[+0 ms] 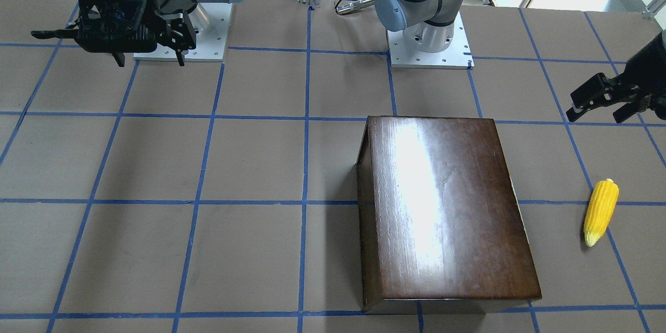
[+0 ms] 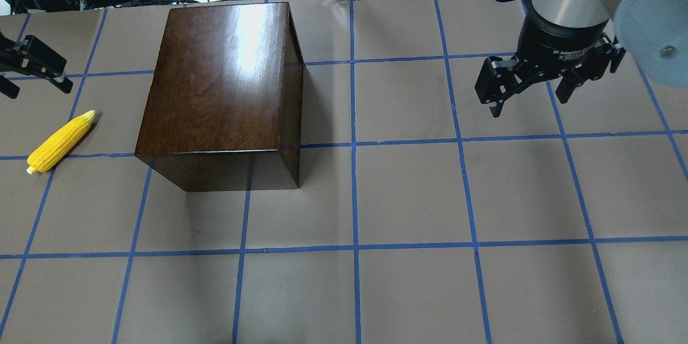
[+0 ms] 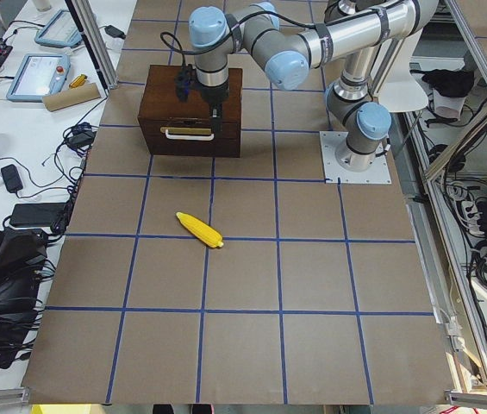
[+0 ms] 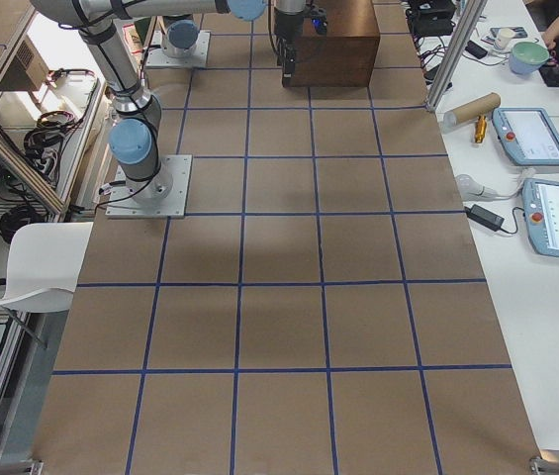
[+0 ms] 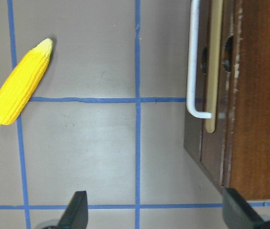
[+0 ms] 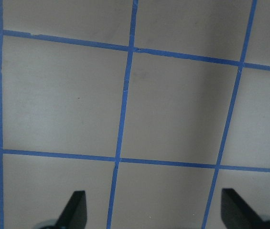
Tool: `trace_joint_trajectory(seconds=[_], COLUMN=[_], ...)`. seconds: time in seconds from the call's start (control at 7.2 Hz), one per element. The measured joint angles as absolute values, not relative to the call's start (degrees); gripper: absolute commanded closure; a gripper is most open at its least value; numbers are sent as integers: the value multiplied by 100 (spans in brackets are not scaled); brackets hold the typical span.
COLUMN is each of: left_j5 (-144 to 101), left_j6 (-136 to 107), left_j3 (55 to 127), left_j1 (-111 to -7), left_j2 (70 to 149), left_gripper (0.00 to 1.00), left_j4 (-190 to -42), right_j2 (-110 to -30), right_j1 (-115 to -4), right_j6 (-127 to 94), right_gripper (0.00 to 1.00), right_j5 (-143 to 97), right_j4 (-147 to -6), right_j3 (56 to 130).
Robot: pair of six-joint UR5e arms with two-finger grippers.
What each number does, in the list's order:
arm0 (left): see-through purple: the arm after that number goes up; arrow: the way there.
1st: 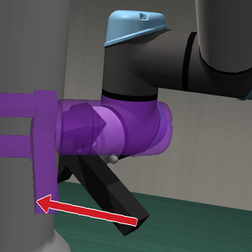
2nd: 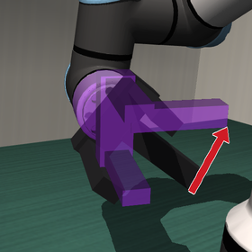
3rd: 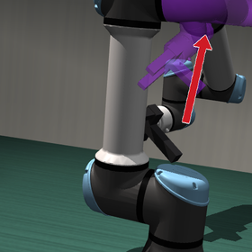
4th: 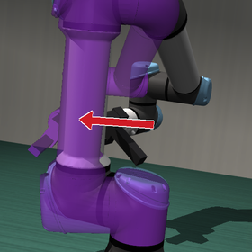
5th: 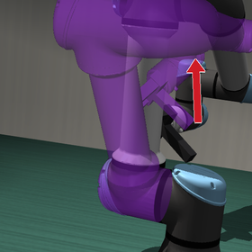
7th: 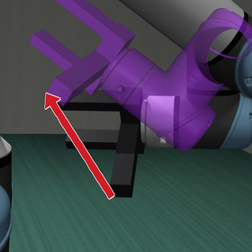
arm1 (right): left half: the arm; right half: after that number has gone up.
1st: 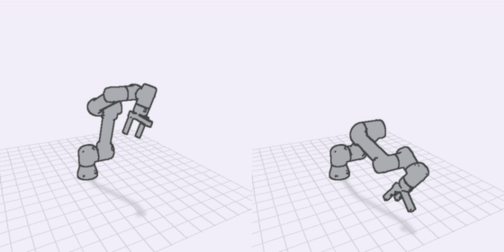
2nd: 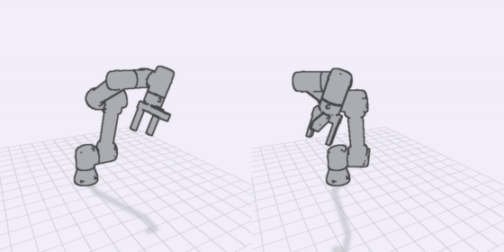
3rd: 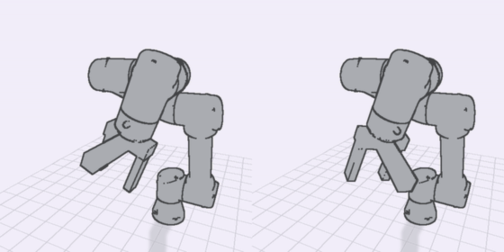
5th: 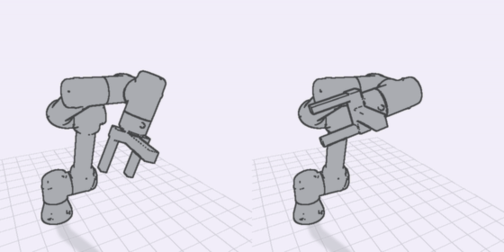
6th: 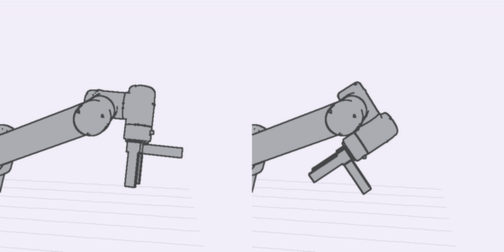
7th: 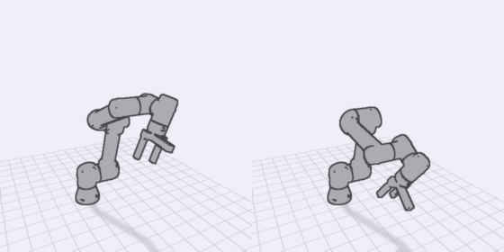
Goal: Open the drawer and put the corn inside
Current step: 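Lower the left gripper beside the cabinet near the white drawer handle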
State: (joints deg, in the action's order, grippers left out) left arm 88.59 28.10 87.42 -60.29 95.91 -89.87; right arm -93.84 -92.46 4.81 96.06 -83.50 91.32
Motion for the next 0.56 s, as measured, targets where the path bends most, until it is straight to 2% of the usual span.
trace_joint_trajectory(seconds=[0.56], left_j5=[8859], left_j6=[2862], left_j3=[8746], left_j1=[-5960], left_j2=[10804], left_gripper=[0], left_j4=[-8034], right_j2=[-9381], right_j1=[-9246], right_j6=[480], right_gripper=[0], right_j5=[9606], right_j4=[-8350], right_j3=[9132])
